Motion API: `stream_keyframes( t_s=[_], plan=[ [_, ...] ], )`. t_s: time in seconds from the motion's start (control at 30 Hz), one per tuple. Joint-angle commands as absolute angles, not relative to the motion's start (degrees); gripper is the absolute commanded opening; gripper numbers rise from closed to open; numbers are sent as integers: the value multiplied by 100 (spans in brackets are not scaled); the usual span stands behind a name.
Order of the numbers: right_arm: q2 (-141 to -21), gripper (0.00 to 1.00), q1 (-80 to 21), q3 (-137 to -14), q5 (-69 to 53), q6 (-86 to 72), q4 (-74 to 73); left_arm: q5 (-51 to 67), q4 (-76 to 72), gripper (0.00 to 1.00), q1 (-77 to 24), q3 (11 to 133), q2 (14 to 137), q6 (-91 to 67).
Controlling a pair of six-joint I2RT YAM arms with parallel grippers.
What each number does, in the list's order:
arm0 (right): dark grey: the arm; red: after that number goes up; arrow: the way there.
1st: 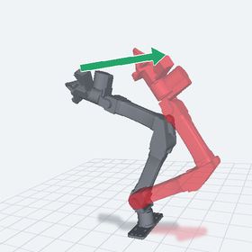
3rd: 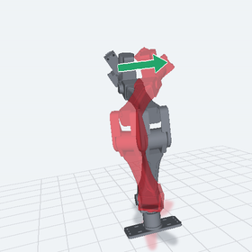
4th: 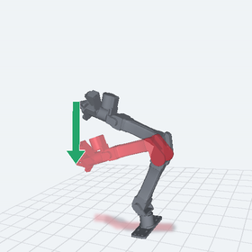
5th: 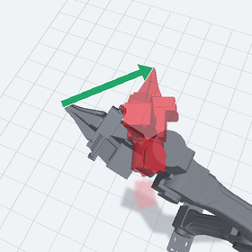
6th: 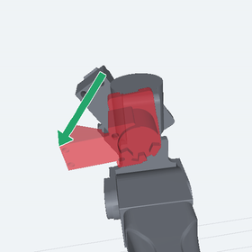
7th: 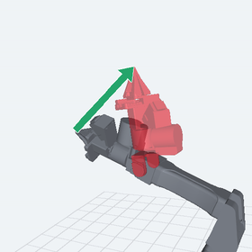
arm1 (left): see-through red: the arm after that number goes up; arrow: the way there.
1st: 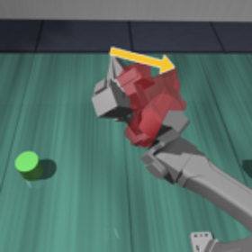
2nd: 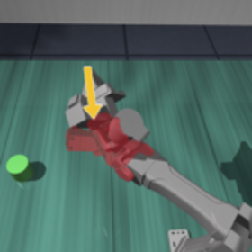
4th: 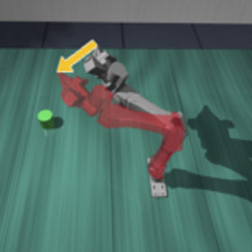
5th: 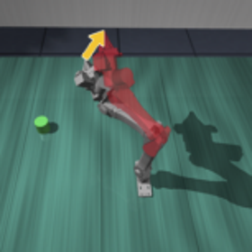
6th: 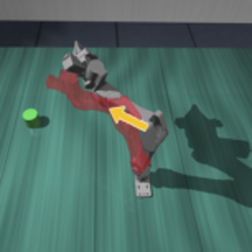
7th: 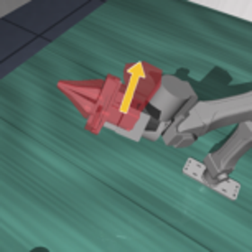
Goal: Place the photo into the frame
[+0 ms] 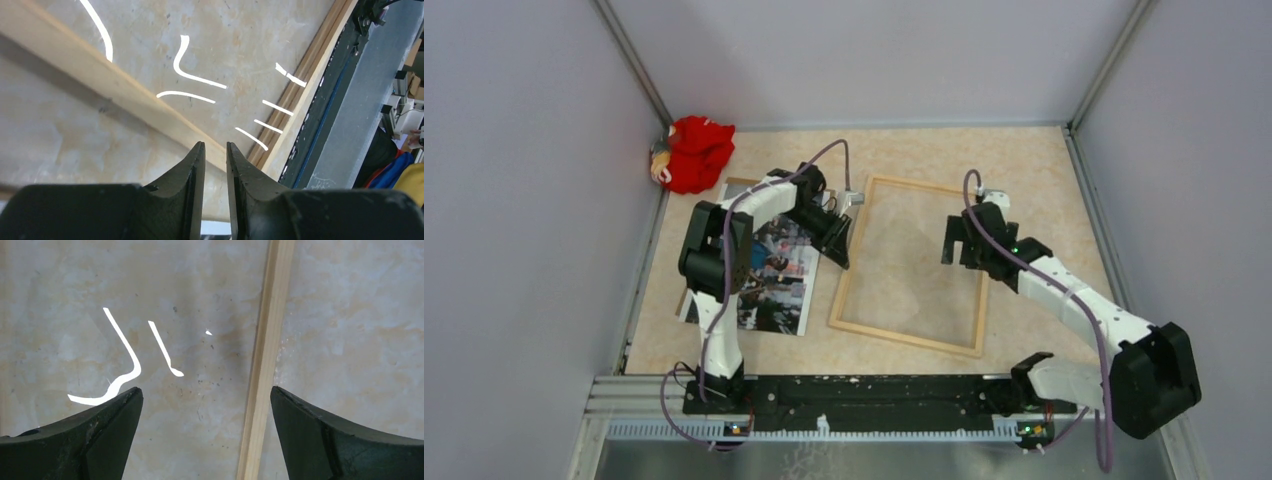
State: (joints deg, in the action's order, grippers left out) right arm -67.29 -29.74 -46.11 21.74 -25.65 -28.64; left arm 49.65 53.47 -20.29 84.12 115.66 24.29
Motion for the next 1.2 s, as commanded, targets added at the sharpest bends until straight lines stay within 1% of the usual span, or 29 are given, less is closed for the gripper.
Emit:
stream_keyframes(
  t_s=[0.0,0.1,0.27,0.4,0.47,0.7,0.87,0.97,1.07,1.1,1.17],
  plan=[
    [-6630,99,-2342,-4264,1359,-3327,-2988,4953,5147,28,-2319,8768,11943,2160],
    [-6643,99,-1968,-3951,1181,-3379,-2678,4749,4964,27,-2355,8821,12042,1998],
    [-7025,99,-1549,-3226,587,-3535,-1803,4465,4850,19,-2355,8815,12140,1926],
    [-7000,97,-1406,-2743,-127,-3881,-857,4437,4798,4,-2355,8710,12251,1966],
    [-6804,95,-1382,-2621,-493,-4023,-501,4583,4791,0,-2355,8662,12346,2012],
    [-5639,92,-1360,-2552,-1940,-4560,770,5054,4955,0,-2386,8735,12642,2171],
    [-4953,92,-1362,-2382,-3003,-5348,2168,5293,5064,0,-2425,8780,12647,2320],
    [-4751,92,-1362,-2067,-3285,-6147,3280,5557,5251,0,-2426,8869,12664,2467],
    [-4800,92,-1365,-1805,-3378,-6625,4087,5742,5374,0,-2426,8891,12651,2583],
    [-4840,91,-1363,-1791,-3379,-6601,4044,5752,5378,0,-2426,8886,12643,2592],
    [-4810,91,-1362,-1953,-3146,-6201,3092,5764,5424,0,-2419,8906,12634,2618]
  ],
)
